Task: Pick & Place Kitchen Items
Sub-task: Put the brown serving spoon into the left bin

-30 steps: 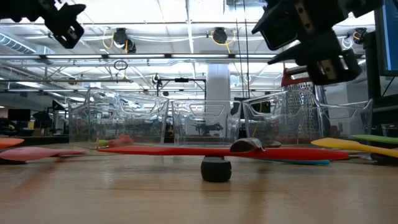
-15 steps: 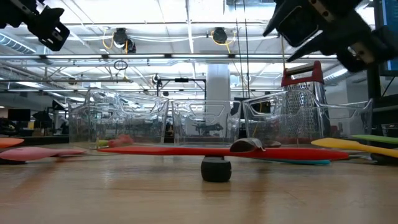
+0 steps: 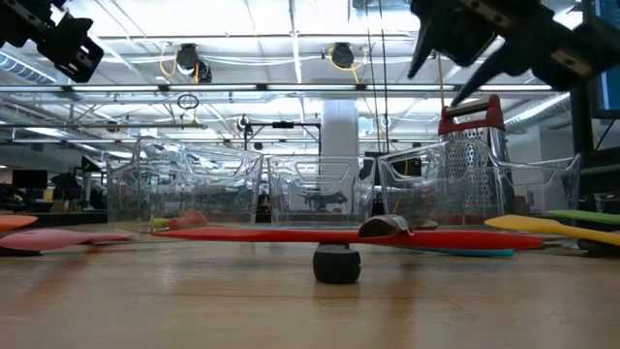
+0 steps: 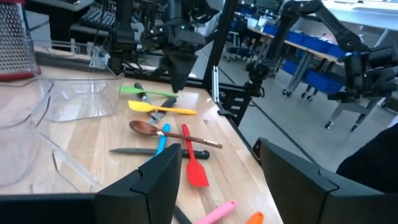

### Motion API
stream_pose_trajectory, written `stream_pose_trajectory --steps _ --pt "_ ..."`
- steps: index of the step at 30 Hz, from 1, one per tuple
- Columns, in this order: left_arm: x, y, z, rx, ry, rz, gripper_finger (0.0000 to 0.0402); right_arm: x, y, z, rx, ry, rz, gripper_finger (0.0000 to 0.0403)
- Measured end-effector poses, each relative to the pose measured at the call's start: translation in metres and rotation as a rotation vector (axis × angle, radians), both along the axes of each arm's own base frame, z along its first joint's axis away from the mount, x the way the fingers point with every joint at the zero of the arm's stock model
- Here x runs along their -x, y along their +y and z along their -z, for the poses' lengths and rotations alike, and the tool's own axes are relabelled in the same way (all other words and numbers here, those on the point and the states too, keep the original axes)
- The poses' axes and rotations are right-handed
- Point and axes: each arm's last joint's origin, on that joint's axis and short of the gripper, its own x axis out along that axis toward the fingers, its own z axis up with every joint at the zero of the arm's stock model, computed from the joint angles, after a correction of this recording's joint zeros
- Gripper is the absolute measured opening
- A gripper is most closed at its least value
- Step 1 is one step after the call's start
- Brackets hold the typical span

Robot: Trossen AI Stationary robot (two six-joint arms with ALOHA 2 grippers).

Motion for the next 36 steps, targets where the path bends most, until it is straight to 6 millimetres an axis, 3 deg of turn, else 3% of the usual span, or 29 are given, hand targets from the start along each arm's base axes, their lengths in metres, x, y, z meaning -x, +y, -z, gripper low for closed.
stream_pose_trajectory --steps 16,36 --pt "0.0 0.0 0.001 -0.01 0.003 0.0 0.0225 -0.031 0.012 0.057 -0.075 0.074 0.05 0.0167" --pt "0.0 0.0 0.001 -0.01 0.009 0.0 0.0225 -0.032 0.013 0.062 -0.084 0.099 0.064 0.0167"
